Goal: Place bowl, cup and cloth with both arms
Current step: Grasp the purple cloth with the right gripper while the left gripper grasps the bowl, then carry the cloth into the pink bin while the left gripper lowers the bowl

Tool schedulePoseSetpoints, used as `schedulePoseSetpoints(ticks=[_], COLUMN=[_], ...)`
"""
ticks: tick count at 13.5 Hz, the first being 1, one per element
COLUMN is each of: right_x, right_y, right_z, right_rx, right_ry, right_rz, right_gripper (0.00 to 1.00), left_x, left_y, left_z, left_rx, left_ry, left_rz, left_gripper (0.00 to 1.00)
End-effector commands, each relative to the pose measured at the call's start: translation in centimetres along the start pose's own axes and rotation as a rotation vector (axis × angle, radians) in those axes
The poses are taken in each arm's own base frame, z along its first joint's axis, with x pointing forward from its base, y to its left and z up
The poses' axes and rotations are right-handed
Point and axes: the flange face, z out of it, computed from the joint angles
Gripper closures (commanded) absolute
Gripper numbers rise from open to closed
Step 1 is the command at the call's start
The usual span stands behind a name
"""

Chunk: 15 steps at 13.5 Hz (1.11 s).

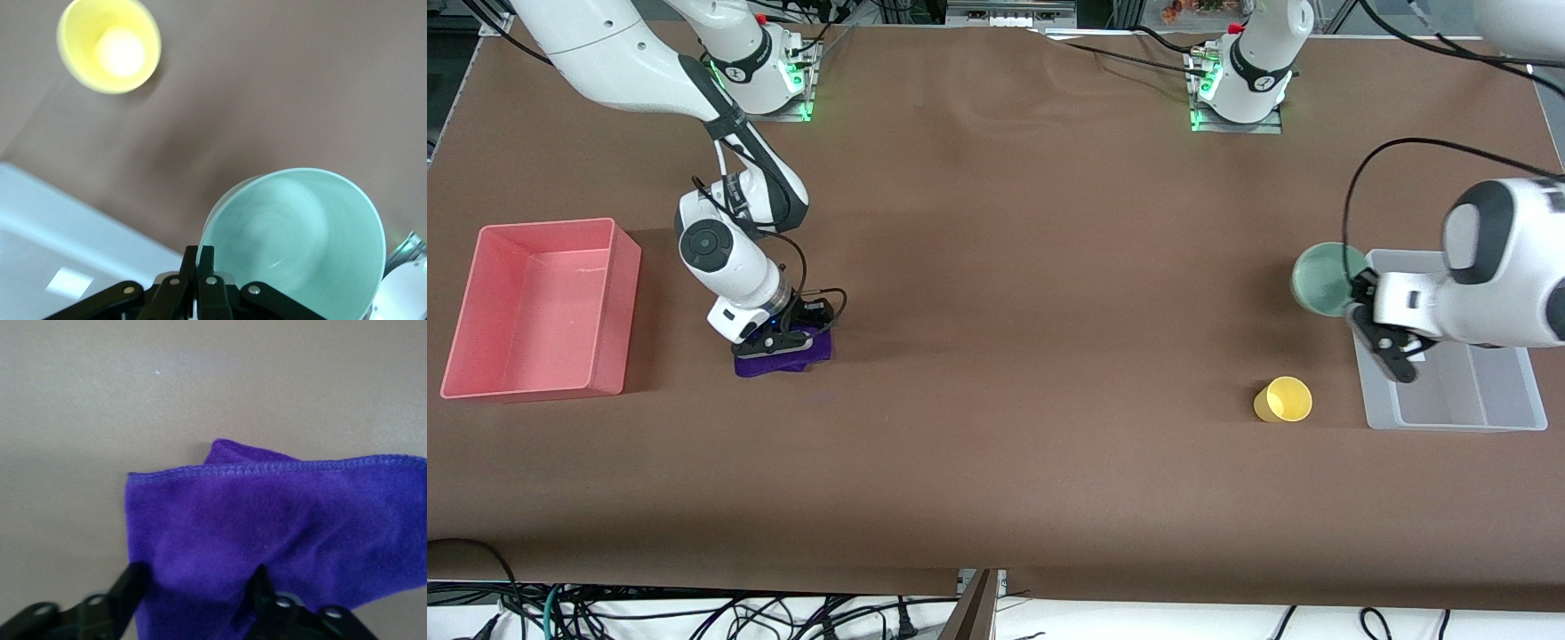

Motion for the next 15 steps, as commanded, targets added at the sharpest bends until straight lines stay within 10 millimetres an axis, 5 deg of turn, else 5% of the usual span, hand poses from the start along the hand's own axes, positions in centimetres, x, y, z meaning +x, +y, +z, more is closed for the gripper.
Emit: schedulePoseSetpoints(ticks=[1,2,5,9,11,13,15], right_x=[-0.3,0.0,1.8,4.7,4.8,4.1,1.6], right_y=[0.1,0.2,1.8,5.8,10.0,16.3,24.8], right_z=[-0.1,-0.4,-3.4,-13.2,-18.8,-24.4,-26.2], right_rx=[-0.014,-0.017,-0.056,-0.139,-0.166,-0.166,-0.116], right_ry=[0.000,0.003,-0.019,-0.122,-0.201,-0.279,-0.365], right_rz=[-0.029,-0.044,-0.076,-0.108,-0.132,-0.205,-0.232], right_gripper=[1.00,1.00,1.00,1.00,1.00,1.00,1.00], left_x=[-6.0,-7.1,-11.8,-14.4,-14.4,-14.3,-14.0], left_y=[-5.8,-7.0,-12.9,-17.2,-18.5,-18.4,-17.7], left_z=[0.9,1.0,5.9,12.8,15.3,14.7,13.0], left_rx=[0.073,0.114,0.183,0.225,0.264,0.264,0.239], left_ry=[-0.047,-0.033,0.021,0.069,0.101,0.122,0.154], left_rz=[0.021,0.046,0.061,0.058,0.045,0.032,0.009], left_gripper=[1.00,1.00,1.00,1.00,0.96,0.00,0.00])
